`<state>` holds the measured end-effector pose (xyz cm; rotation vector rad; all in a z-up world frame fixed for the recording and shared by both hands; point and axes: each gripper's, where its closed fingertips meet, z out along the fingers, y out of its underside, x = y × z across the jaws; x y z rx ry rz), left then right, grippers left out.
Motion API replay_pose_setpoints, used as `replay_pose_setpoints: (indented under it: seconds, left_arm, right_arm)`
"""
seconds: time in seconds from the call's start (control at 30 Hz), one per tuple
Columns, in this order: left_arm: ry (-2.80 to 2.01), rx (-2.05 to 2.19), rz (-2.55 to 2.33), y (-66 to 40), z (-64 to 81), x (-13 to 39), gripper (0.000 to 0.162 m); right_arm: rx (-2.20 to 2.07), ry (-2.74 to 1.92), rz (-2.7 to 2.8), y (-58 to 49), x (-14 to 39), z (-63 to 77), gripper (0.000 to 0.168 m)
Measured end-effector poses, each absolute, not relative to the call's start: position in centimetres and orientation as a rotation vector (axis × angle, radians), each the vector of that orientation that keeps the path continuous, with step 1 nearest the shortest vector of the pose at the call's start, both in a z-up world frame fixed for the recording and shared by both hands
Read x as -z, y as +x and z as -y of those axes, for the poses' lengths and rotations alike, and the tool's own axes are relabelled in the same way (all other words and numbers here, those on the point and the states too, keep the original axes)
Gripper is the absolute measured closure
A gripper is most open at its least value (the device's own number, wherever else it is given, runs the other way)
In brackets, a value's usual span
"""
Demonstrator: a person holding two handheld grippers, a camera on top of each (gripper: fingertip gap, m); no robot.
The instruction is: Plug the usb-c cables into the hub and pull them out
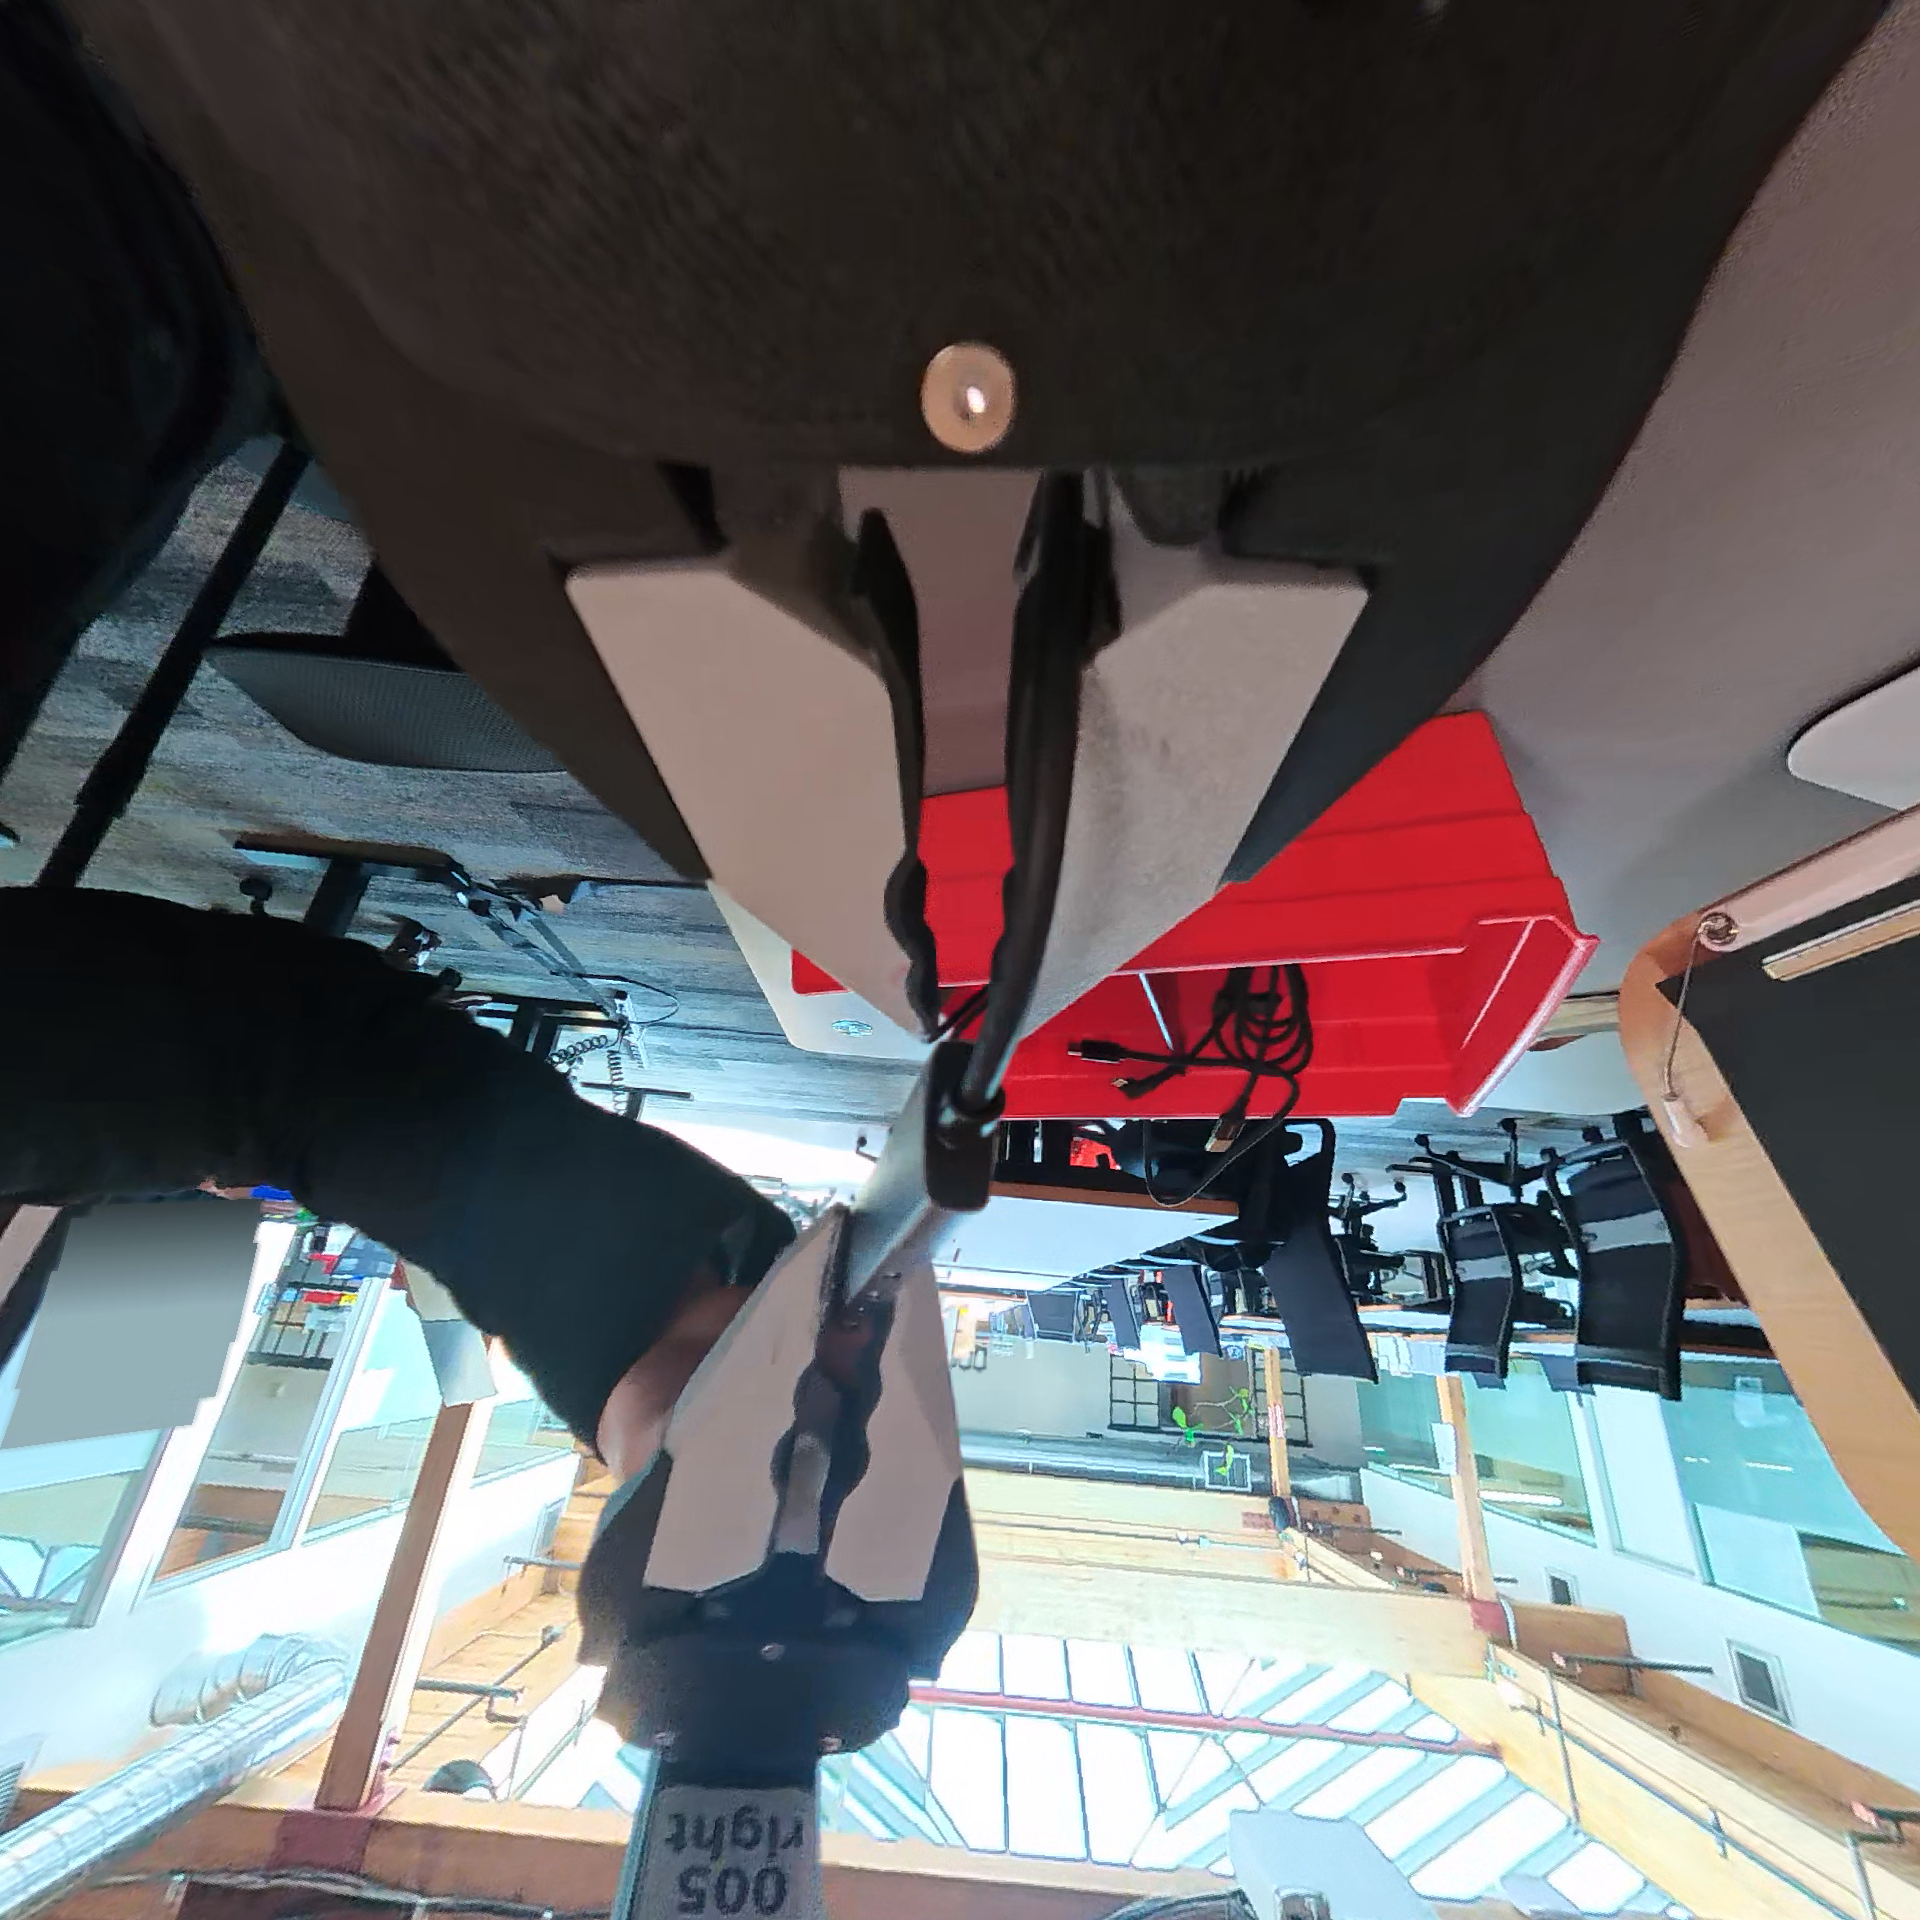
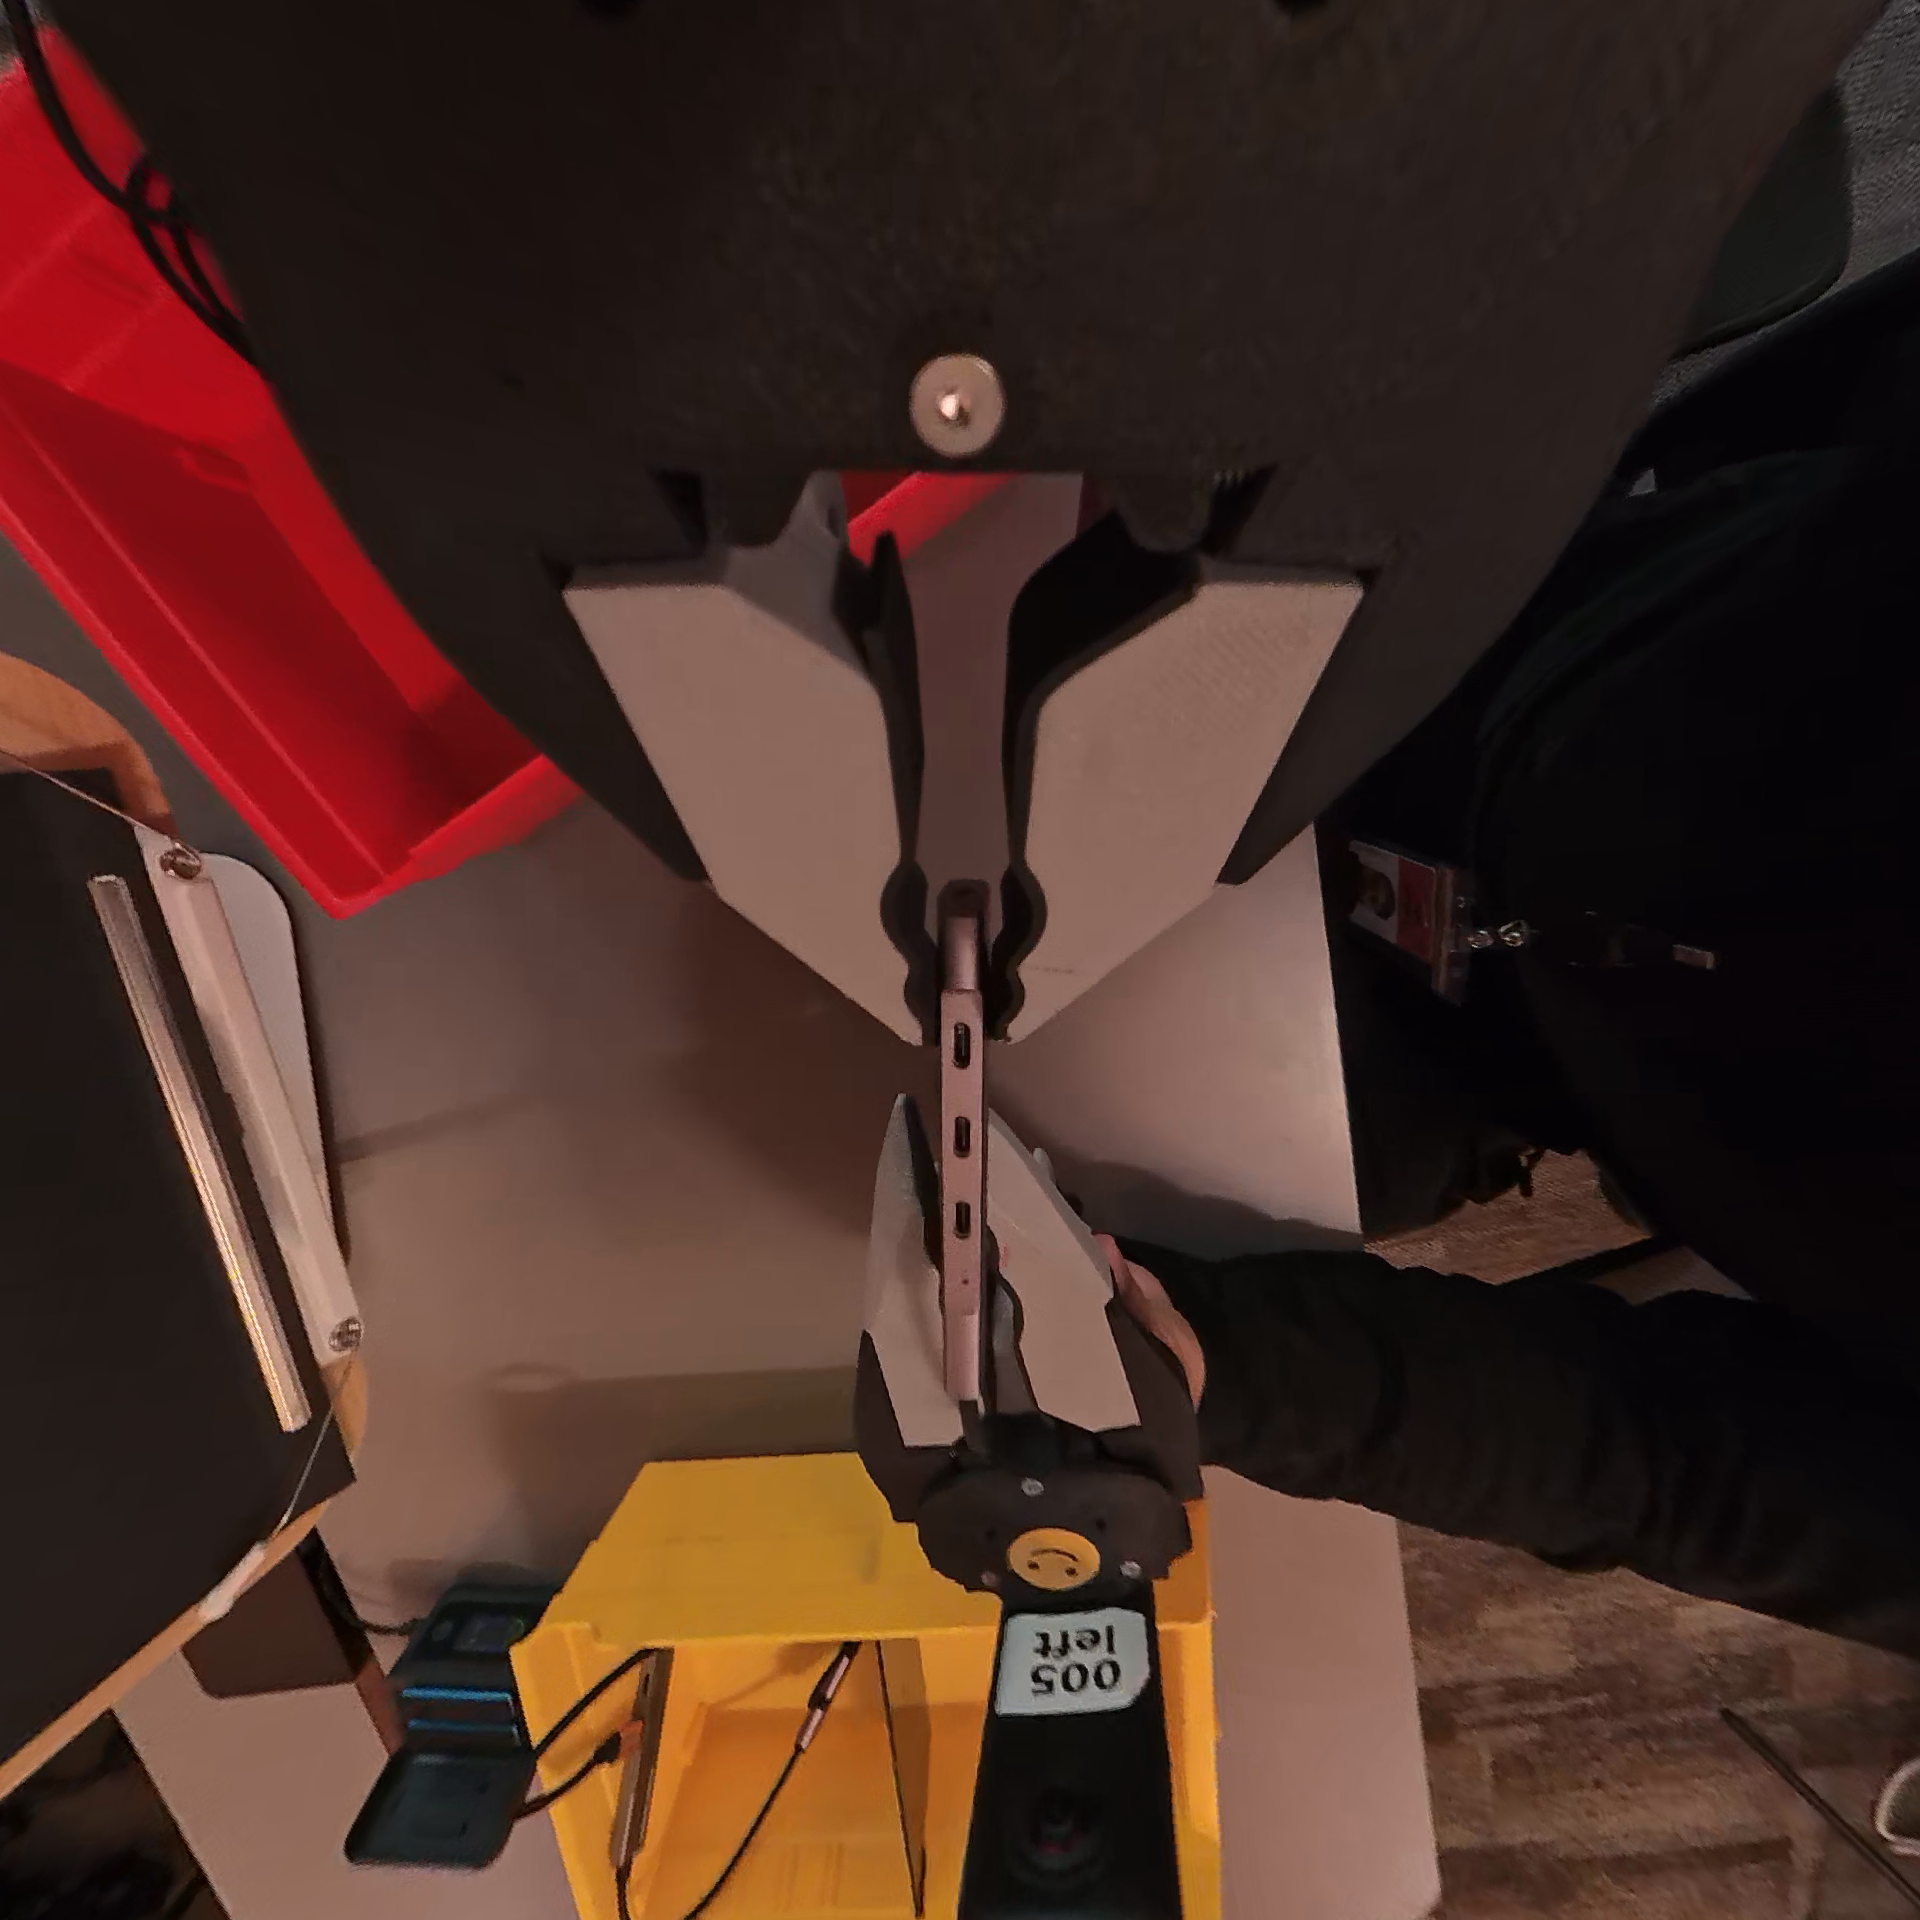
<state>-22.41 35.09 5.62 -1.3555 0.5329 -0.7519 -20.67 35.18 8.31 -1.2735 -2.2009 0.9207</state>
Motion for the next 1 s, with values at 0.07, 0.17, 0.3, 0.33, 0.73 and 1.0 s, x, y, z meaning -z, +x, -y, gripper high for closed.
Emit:
replay_pose_setpoints:
  seconds: [0.07,0.17,0.3,0.33,0.73,1.0]
  left_arm:
    - [-1.33,0.763,-0.532,-22.3,-34.8,-6.0,0.15]
    - [-1.277,0.763,-0.495,-22.4,-34.4,-7.0,0.145]
    - [-1.284,0.714,-0.497,-22.4,-34.5,-6.7,0.15]
    - [-1.282,0.733,-0.5,-22.2,-34.4,-6.7,0.152]
    - [-1.345,0.706,-0.348,-24.4,-36.3,-6.0,0.146]
    - [-1.413,0.692,-0.32,-25.3,-37.4,-4.3,0.146]
  right_arm:
    - [-0.955,-1.267,2.211,-20.6,-8.2,-35.1,0.162]
    - [-0.978,-1.27,2.288,-20.3,-6.4,-34.7,0.162]
    - [-1.082,-1.239,2.306,-20.6,-5.5,-34.6,0.162]
    - [-1.126,-1.225,2.312,-20.5,-5.4,-34.6,0.162]
    - [-1.206,-1.047,2.308,-22.6,-6.6,-40.6,0.161]
    - [-1.265,-1.007,2.366,-22.7,-5.2,-41.2,0.162]
